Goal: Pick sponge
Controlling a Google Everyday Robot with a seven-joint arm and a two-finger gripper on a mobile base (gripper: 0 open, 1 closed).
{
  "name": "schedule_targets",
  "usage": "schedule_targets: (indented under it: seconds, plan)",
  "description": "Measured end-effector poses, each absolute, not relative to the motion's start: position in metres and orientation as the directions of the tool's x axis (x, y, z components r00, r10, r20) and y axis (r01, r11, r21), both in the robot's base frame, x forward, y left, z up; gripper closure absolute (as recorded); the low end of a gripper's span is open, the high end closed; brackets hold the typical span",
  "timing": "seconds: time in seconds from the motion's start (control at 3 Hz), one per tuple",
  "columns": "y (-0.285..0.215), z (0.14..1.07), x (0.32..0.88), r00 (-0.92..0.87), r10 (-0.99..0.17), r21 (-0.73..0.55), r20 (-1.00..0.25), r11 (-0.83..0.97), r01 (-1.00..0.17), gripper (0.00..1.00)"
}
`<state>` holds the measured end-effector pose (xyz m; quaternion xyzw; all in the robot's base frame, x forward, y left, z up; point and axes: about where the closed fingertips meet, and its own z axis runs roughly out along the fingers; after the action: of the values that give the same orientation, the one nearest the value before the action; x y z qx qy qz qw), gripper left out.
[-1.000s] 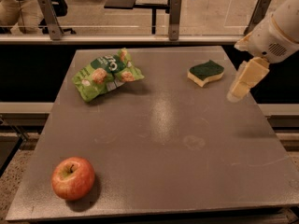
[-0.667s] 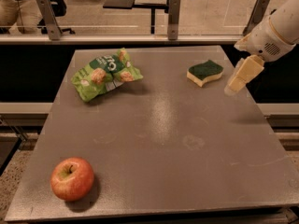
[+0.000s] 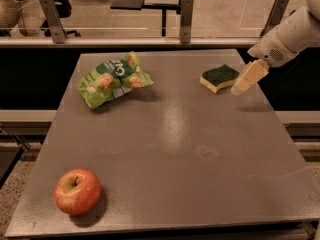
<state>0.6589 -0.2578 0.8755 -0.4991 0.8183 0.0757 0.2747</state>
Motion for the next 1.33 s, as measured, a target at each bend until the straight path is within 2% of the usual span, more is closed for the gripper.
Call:
schedule_targets:
  seconds: [1.0, 1.33]
  plan:
    - [-0.238, 0.837, 0.688, -0.393, -0.724, -0.062, -0.567, 0.513, -0.856, 0.0]
    - [-0.229, 0.833, 0.686, -0.382, -0.719, -0.035, -0.581, 0.491, -0.87, 0.24]
